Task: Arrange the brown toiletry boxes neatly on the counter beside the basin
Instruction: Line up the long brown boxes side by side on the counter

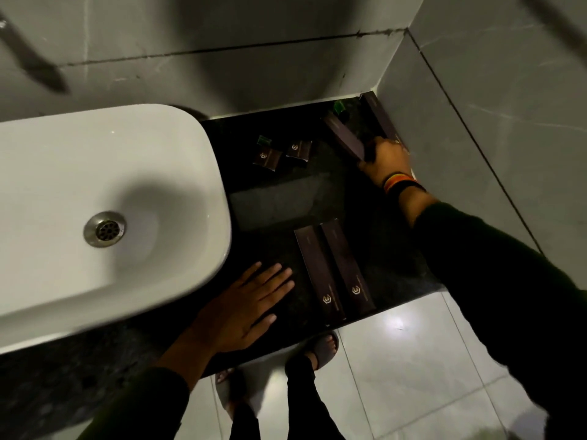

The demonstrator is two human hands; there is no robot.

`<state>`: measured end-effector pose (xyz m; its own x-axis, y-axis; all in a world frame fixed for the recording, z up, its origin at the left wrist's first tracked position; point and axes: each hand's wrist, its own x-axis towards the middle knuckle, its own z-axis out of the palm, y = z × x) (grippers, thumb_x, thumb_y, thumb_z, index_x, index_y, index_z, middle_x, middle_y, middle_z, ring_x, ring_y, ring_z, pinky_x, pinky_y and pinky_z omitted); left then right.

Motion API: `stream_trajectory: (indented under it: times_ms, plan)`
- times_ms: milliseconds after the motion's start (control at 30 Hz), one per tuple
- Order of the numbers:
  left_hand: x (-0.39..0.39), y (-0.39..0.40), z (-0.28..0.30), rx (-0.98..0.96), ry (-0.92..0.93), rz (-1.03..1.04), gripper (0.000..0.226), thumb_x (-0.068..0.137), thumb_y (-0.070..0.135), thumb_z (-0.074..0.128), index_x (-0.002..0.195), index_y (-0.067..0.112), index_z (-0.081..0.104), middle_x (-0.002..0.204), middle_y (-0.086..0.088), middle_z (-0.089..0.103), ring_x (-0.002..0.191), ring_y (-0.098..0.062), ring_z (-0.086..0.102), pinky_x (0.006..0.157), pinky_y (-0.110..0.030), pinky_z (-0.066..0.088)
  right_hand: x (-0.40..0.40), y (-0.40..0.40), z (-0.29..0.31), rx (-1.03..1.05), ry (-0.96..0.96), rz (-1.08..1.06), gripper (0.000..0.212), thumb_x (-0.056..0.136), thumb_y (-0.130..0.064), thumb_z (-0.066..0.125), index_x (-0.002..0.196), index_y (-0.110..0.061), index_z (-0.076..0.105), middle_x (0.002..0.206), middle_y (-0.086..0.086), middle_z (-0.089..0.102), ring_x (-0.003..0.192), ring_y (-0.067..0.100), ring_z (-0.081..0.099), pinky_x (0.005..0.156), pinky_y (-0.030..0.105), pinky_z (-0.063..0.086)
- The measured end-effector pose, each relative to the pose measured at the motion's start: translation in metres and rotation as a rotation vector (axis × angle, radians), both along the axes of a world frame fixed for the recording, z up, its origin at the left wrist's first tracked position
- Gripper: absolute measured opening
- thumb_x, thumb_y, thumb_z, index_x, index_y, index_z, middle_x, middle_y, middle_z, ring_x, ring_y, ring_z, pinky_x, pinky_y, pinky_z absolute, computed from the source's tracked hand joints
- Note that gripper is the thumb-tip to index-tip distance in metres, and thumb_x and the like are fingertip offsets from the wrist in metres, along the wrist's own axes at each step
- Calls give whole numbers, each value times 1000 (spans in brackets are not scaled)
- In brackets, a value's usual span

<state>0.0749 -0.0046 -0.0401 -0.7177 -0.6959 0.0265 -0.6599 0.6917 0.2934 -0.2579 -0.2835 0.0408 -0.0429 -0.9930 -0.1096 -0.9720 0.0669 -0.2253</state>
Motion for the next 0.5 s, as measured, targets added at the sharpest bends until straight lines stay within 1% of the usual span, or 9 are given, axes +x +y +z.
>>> stream_trajectory:
  times_ms: [100, 167, 233, 300, 400, 500]
  plan:
    - [1, -1, 0, 1, 13, -22, 71, 110, 38, 52, 172, 17, 26, 182, -4, 17, 169, -23, 8, 136, -49, 5, -9, 61, -1, -31, -271, -119, 41, 79, -30, 76, 116, -14, 67, 116, 14, 68, 102, 30, 67, 90, 36, 54]
    - [1, -1, 1, -2, -8, -28, 71, 110, 39, 52, 172, 16, 25, 182, -4, 18, 169, -24, 8, 136, -49, 5, -14, 110, -4, -74, -378, -202, 40, 76, -28, 80, 112, -16, 69, 113, 13, 67, 99, 29, 68, 92, 40, 55]
    - [1, -1, 4, -18, -41, -26, 71, 111, 40, 49, 173, 17, 24, 182, -4, 18, 169, -23, 8, 136, -49, 6, -19, 160, -7, -106, -435, -253, 40, 72, -25, 83, 109, -15, 70, 107, 14, 66, 93, 29, 69, 88, 44, 56]
    - [0, 0, 7, -13, -50, -26, 70, 110, 41, 45, 172, 16, 25, 181, -4, 18, 169, -23, 10, 136, -51, 10, -21, 202, -11, -113, -428, -244, 42, 72, -25, 84, 109, -12, 70, 104, 13, 66, 89, 28, 68, 83, 39, 57]
    - [-1, 1, 11, 14, -67, -27, 69, 110, 42, 40, 172, 15, 25, 181, -5, 17, 169, -24, 10, 135, -53, 14, -20, 245, -16, -98, -338, -211, 42, 75, -27, 81, 111, -8, 69, 104, 12, 65, 88, 25, 65, 76, 26, 51]
    - [-1, 2, 12, 35, -83, -21, 68, 112, 42, 40, 173, 16, 22, 182, -5, 13, 169, -24, 7, 136, -54, 14, -18, 265, -19, -55, -322, -224, 40, 78, -24, 80, 113, -9, 68, 107, 11, 63, 91, 23, 64, 75, 22, 47]
